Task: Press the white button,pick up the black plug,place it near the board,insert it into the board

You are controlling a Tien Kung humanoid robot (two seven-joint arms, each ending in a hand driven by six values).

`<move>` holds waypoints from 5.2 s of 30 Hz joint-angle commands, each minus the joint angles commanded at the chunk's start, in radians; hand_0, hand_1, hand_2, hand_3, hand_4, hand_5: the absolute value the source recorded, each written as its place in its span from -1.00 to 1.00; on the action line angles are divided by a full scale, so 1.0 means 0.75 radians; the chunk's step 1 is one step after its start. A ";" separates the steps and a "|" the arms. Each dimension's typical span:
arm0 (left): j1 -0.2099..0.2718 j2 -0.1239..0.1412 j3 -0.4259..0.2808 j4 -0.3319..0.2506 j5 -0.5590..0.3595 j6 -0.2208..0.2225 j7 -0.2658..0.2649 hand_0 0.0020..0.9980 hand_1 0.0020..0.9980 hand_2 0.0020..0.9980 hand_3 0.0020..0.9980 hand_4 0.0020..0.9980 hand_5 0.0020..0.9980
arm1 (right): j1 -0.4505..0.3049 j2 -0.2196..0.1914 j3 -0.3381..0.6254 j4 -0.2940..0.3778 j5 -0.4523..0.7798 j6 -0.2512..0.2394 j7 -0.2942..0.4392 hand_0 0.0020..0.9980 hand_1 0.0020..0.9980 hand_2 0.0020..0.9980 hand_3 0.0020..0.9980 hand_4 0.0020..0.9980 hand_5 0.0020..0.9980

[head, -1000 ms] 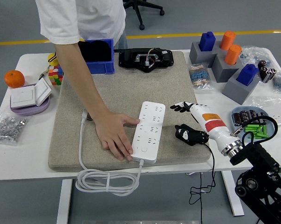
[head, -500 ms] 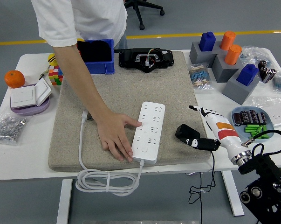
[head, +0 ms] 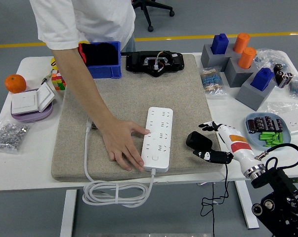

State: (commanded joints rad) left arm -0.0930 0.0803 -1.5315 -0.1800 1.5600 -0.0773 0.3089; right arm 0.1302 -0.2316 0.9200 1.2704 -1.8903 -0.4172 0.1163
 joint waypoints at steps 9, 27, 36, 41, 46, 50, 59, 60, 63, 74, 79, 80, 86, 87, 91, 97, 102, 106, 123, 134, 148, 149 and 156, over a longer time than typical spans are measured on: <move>0.009 -0.007 -0.004 0.000 -0.001 0.000 0.001 0.42 0.39 0.34 0.43 0.43 -0.40 | 0.028 0.022 -0.027 -0.060 0.015 -0.020 0.027 0.30 0.27 0.24 0.30 0.84 -0.69; 0.006 -0.012 -0.010 0.000 -0.002 0.002 -0.001 0.42 0.39 0.34 0.43 0.43 -0.40 | 0.050 0.031 -0.037 -0.097 0.015 -0.027 0.051 -0.07 -0.04 -0.02 0.17 0.51 -0.97; 0.005 -0.013 -0.008 0.000 -0.005 0.002 -0.002 0.42 0.39 0.34 0.43 0.43 -0.40 | 0.051 0.030 -0.041 -0.090 0.005 -0.046 0.089 -0.34 -0.50 -0.43 0.06 0.49 -1.00; 0.002 -0.014 -0.007 0.000 -0.007 0.003 -0.002 0.42 0.39 0.34 0.43 0.43 -0.40 | 0.049 0.027 -0.039 -0.085 0.011 -0.061 0.130 -0.34 -0.50 -0.43 0.06 0.49 -1.00; 0.001 -0.012 -0.008 0.000 -0.005 0.003 -0.003 0.42 0.39 0.34 0.43 0.43 -0.40 | 0.047 0.021 -0.028 -0.048 0.008 -0.066 0.139 -0.41 -0.59 -0.51 -0.15 0.43 -1.00; 0.001 -0.011 -0.010 0.000 -0.004 0.004 -0.003 0.42 0.39 0.34 0.43 0.43 -0.40 | 0.050 0.012 -0.028 0.006 0.009 -0.065 0.136 -0.42 -0.61 -0.53 -0.17 0.39 -1.00; 0.001 -0.012 -0.004 0.000 -0.011 0.003 -0.003 0.42 0.39 0.34 0.43 0.43 -0.40 | 0.092 0.007 -0.093 0.104 0.037 -0.049 0.120 -0.44 -0.62 -0.54 -0.19 0.39 -1.00; 0.000 -0.012 -0.004 0.000 -0.011 0.003 -0.003 0.42 0.39 0.34 0.43 0.43 -0.40 | 0.098 0.005 -0.102 0.108 0.041 -0.047 0.119 -0.45 -0.63 -0.54 -0.19 0.38 -1.00; 0.001 -0.011 -0.006 0.000 -0.009 0.003 -0.002 0.42 0.39 0.34 0.43 0.43 -0.40 | 0.125 -0.002 -0.141 0.118 0.049 -0.030 0.111 -0.45 -0.63 -0.54 -0.19 0.38 -1.00; -0.002 -0.007 -0.008 0.000 -0.006 0.003 0.000 0.42 0.39 0.34 0.43 0.43 -0.40 | 0.192 -0.018 -0.252 0.125 0.059 0.015 0.092 -0.45 -0.64 -0.55 -0.19 0.38 -1.00; -0.005 -0.006 -0.001 0.000 -0.013 0.003 -0.001 0.42 0.39 0.34 0.43 0.43 -0.40 | 0.221 -0.012 -0.294 0.107 0.056 0.019 0.091 -0.45 -0.64 -0.55 -0.19 0.37 -1.00; -0.006 -0.006 0.001 0.000 -0.014 0.003 -0.001 0.42 0.39 0.34 0.43 0.43 -0.40 | 0.226 -0.011 -0.300 0.103 0.054 0.020 0.091 -0.45 -0.64 -0.55 -0.19 0.37 -1.00; -0.009 -0.001 0.006 0.000 -0.014 0.003 -0.001 0.42 0.39 0.34 0.43 0.43 -0.40 | 0.252 0.004 -0.320 0.060 0.037 0.025 0.087 -0.45 -0.64 -0.55 -0.20 0.37 -1.00; -0.008 -0.001 0.005 0.000 -0.013 0.003 0.000 0.42 0.39 0.34 0.43 0.43 -0.40 | 0.253 0.006 -0.320 0.056 0.033 0.026 0.085 -0.45 -0.64 -0.55 -0.20 0.37 -1.00; -0.006 0.001 0.005 0.000 -0.011 0.002 0.001 0.42 0.39 0.34 0.43 0.43 -0.40 | 0.260 0.008 -0.324 0.033 0.023 0.034 0.078 -0.45 -0.64 -0.55 -0.19 0.37 -1.00; -0.008 0.003 0.008 0.000 -0.011 0.002 0.002 0.42 0.39 0.34 0.43 0.43 -0.40 | 0.262 0.001 -0.328 0.023 0.013 0.049 0.071 -0.45 -0.64 -0.55 -0.19 0.37 -1.00; -0.009 0.004 0.013 0.000 -0.015 0.002 0.001 0.42 0.39 0.34 0.43 0.43 -0.40 | 0.262 -0.001 -0.328 0.023 0.011 0.055 0.068 -0.45 -0.65 -0.56 -0.19 0.37 -1.00; -0.008 0.003 0.015 0.000 -0.017 0.002 0.000 0.42 0.39 0.34 0.43 0.43 -0.40 | 0.261 -0.001 -0.330 0.017 0.009 0.056 0.071 -0.45 -0.65 -0.56 -0.19 0.37 -1.00; -0.007 0.001 0.011 0.000 -0.015 0.003 -0.001 0.42 0.39 0.34 0.43 0.43 -0.40 | 0.269 -0.003 -0.331 0.015 -0.010 0.056 0.068 -0.45 -0.65 -0.56 -0.19 0.36 -1.00; -0.007 0.000 0.014 0.000 -0.020 0.003 -0.002 0.42 0.39 0.34 0.43 0.43 -0.40 | 0.269 -0.010 -0.318 -0.001 -0.015 0.060 0.068 -0.45 -0.65 -0.56 -0.19 0.37 -1.00; -0.005 -0.001 0.008 0.000 -0.016 0.003 -0.001 0.42 0.39 0.34 0.43 0.43 -0.40 | 0.257 -0.016 -0.314 0.019 -0.012 0.066 0.070 -0.46 -0.65 -0.56 -0.19 0.37 -1.00; -0.006 -0.001 0.007 0.000 -0.014 0.003 -0.001 0.42 0.39 0.34 0.43 0.43 -0.40 | 0.256 -0.017 -0.313 0.021 -0.012 0.066 0.070 -0.46 -0.65 -0.56 -0.19 0.37 -1.00; -0.006 -0.002 0.008 0.000 -0.017 0.003 -0.002 0.42 0.39 0.34 0.43 0.43 -0.40 | 0.248 -0.019 -0.304 0.032 -0.010 0.065 0.071 -0.46 -0.65 -0.56 -0.19 0.37 -1.00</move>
State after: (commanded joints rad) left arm -0.0977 0.0786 -1.5252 -0.1800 1.5476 -0.0754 0.3074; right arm 0.3162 -0.2461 0.6921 1.2948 -1.8981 -0.3688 0.1692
